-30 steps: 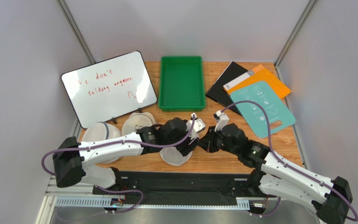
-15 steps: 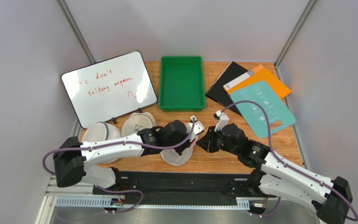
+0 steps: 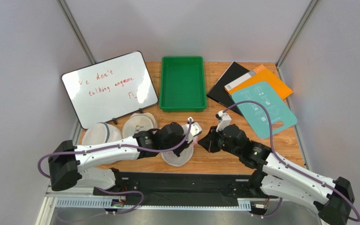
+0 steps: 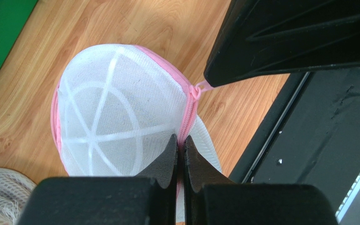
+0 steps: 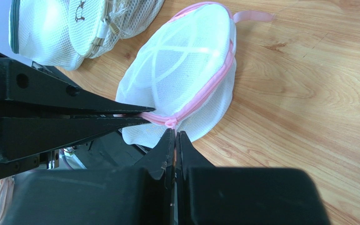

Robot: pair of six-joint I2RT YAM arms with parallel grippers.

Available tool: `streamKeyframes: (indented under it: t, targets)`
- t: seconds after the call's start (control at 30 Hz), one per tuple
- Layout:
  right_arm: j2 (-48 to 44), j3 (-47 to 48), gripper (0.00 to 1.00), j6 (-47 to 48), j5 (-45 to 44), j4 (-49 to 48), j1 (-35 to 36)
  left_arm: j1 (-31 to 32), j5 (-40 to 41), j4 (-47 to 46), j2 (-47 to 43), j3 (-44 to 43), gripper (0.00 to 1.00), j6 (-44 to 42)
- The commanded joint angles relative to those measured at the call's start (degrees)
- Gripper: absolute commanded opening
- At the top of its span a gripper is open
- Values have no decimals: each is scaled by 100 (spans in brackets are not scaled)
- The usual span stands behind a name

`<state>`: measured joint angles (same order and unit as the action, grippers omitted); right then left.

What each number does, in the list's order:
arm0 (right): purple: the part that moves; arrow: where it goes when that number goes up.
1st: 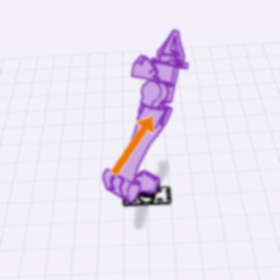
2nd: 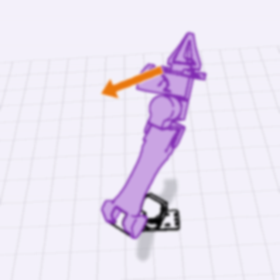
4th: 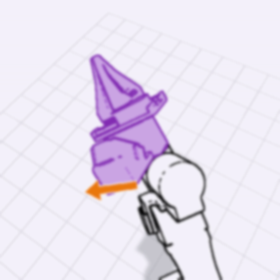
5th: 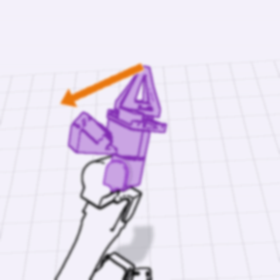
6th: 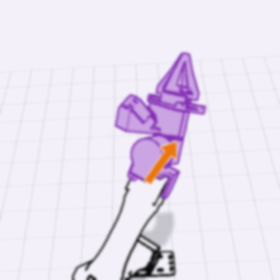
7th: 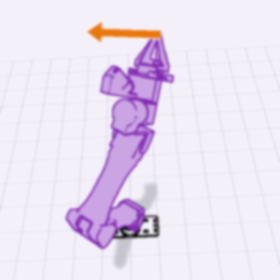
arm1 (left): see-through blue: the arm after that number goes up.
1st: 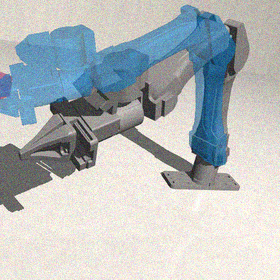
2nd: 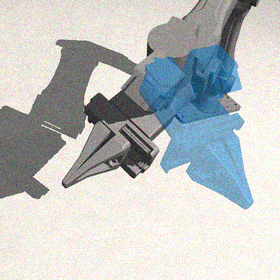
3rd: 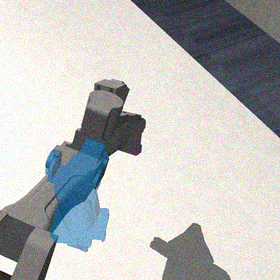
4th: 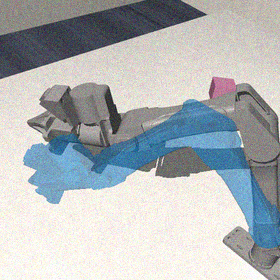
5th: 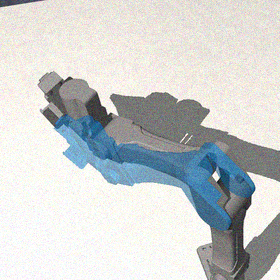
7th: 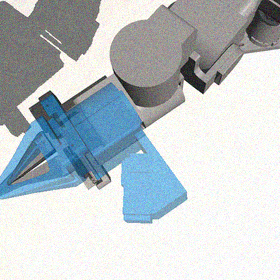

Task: Unzip the laundry bag and remove the bra

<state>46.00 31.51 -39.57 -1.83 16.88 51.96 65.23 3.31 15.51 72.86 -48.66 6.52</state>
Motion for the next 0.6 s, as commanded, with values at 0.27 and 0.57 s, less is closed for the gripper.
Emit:
streamKeyframes:
  t: [0.27, 0.57]
  targets:
    - [-73, 75, 0, 292, -424, 183, -265, -2, 337, 462, -650, 287, 0, -116]
    - [-21, 40, 0, 389, -450, 210, -415, -2, 574, 673, -940, 402, 0, -55]
